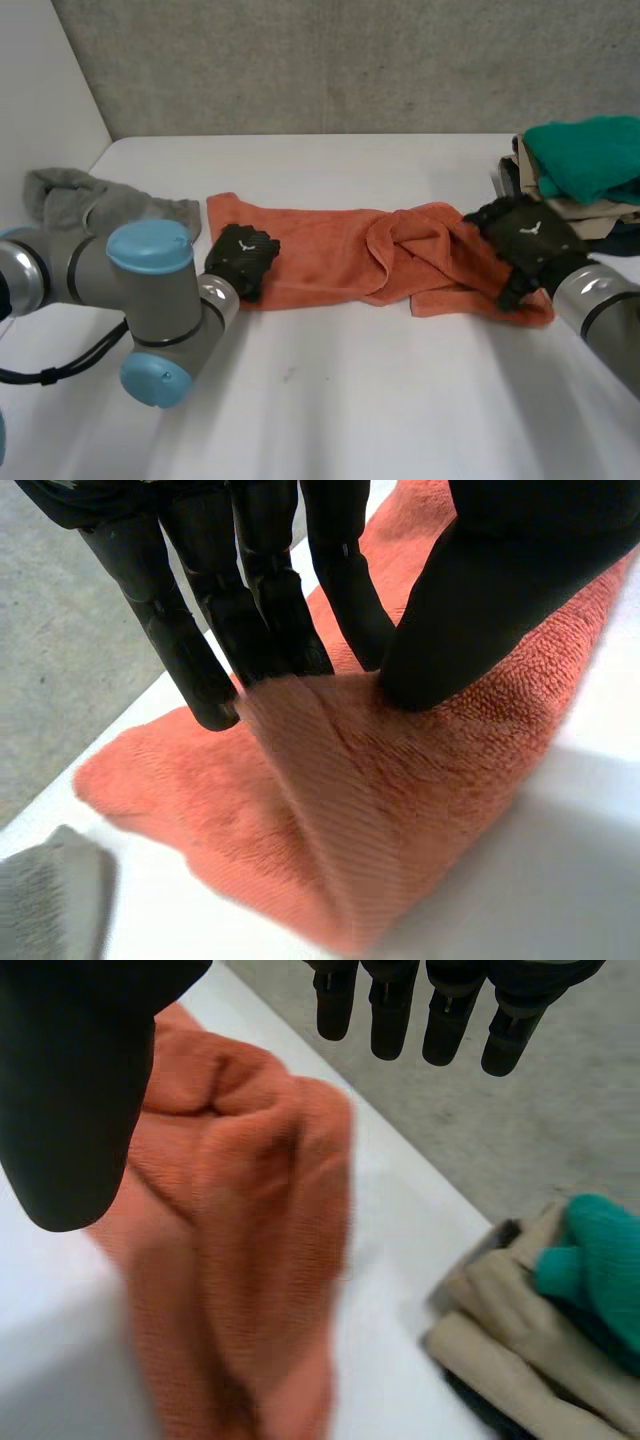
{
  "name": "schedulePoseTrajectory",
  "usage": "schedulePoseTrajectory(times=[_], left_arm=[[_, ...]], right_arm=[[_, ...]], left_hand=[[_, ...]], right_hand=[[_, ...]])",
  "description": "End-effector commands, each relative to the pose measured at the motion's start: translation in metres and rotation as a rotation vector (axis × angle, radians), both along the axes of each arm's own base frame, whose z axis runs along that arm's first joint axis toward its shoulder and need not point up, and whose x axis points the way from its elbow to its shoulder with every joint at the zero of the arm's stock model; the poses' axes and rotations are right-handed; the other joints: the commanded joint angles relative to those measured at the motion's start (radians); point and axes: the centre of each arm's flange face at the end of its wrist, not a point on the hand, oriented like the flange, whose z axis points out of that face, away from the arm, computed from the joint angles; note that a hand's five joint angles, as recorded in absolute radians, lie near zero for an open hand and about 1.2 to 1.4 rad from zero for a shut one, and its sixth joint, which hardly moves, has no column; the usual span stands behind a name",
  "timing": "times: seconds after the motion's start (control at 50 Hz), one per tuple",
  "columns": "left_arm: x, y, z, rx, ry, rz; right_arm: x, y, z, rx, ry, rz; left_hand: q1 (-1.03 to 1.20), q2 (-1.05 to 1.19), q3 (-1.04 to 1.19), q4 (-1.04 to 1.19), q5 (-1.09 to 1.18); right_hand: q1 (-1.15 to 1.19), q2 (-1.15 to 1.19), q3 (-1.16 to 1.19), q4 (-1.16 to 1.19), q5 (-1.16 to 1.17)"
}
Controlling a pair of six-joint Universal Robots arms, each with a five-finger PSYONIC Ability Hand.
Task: Fold the laundry.
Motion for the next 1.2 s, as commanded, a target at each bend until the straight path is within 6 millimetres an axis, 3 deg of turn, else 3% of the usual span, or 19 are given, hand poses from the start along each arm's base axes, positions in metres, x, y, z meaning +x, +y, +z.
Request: schedulePoseTrajectory(times=[0.02,0.1,0.2,0.34,0.44,0.5,0.58,0.6,0.74,0.82,0.92,1.02,1.04,1.1,1.18,1.2], left_arm=[[0.02,0.008,0.048,-0.06,-0.016,0.1],[0.029,0.023,0.088,-0.137,0.024,0.1],[0.04,0.041,0.132,-0.236,0.081,0.105],[0.049,0.054,0.153,-0.286,0.109,0.111],[0.061,0.051,0.152,-0.294,0.107,0.149],[0.067,0.045,0.153,-0.301,0.11,0.174],[0.074,0.034,0.158,-0.33,0.124,0.205],[0.075,0.031,0.159,-0.34,0.127,0.213],[0.081,0.031,0.16,-0.339,0.118,0.229],[0.092,0.036,0.15,-0.281,0.081,0.249],[0.12,0.034,0.123,-0.112,-0.005,0.311],[0.127,0.034,0.098,0.049,-0.039,0.278],[0.124,0.03,0.086,0.092,-0.05,0.256],[0.12,0.02,0.077,0.11,-0.054,0.242],[0.109,-0.011,0.083,0.048,-0.031,0.23],[0.102,-0.029,0.094,-0.023,-0.008,0.224]], right_arm=[[-0.008,-0.023,0.031,-0.02,-0.001,-0.039],[-0.004,-0.042,0.029,0.086,0.016,-0.037],[0.002,-0.069,0.033,0.098,0.017,-0.038],[0.034,-0.093,0.012,0.137,0.011,0.012],[0.042,-0.104,-0.024,0.29,0.025,0.017],[0.044,-0.107,-0.032,0.329,-0.005,0.01],[0.045,-0.107,-0.029,0.345,-0.052,0.004],[0.045,-0.106,-0.019,0.324,-0.069,-0.001],[0.031,-0.071,0.07,0.079,-0.081,0.022],[0.019,-0.046,0.089,-0.015,0.05,0.051],[-0.007,-0.022,0.069,0.091,0.306,0.087],[-0.015,-0.009,0.055,0.165,0.434,0.138],[-0.015,-0.01,0.055,0.167,0.426,0.124],[-0.013,-0.014,0.054,0.156,0.397,0.108],[0.0,-0.033,0.047,0.085,0.332,0.091],[0.011,-0.044,0.053,0.004,0.293,0.084]], left_hand=[[0.254,0.205,0.209,0.2,0.237],[0.254,0.205,0.209,0.2,0.237],[0.254,0.205,0.209,0.2,0.237],[0.254,0.205,0.209,0.2,0.237],[0.254,0.205,0.209,0.2,0.237],[0.254,0.205,0.209,0.2,0.237],[0.254,0.205,0.209,0.2,0.237],[0.254,0.205,0.209,0.2,0.237],[0.254,0.205,0.209,0.2,0.237],[0.254,0.205,0.209,0.2,0.237],[0.254,0.205,0.209,0.2,0.237],[0.254,0.205,0.209,0.2,0.237],[0.254,0.205,0.209,0.2,0.237],[0.254,0.205,0.209,0.2,0.237],[0.254,0.205,0.209,0.2,0.237],[0.254,0.205,0.209,0.2,0.237]], right_hand=[[-0.042,-0.035,-0.032,-0.028,-0.04],[-0.042,-0.035,-0.032,-0.028,-0.04],[-0.042,-0.035,-0.032,-0.028,-0.04],[0.085,0.092,0.096,0.1,0.088],[0.205,0.213,0.216,0.22,0.208],[0.256,0.263,0.266,0.27,0.258],[1.052,1.059,1.062,1.066,1.054],[1.178,1.185,1.189,1.193,1.181],[1.18,1.187,1.19,1.194,1.182],[1.18,1.187,1.19,1.194,1.182],[1.18,1.187,1.19,1.194,1.182],[1.18,1.187,1.19,1.194,1.182],[1.18,1.187,1.19,1.194,1.182],[1.18,1.187,1.19,1.194,1.182],[1.18,1.187,1.19,1.194,1.182],[1.18,1.187,1.19,1.194,1.182]])
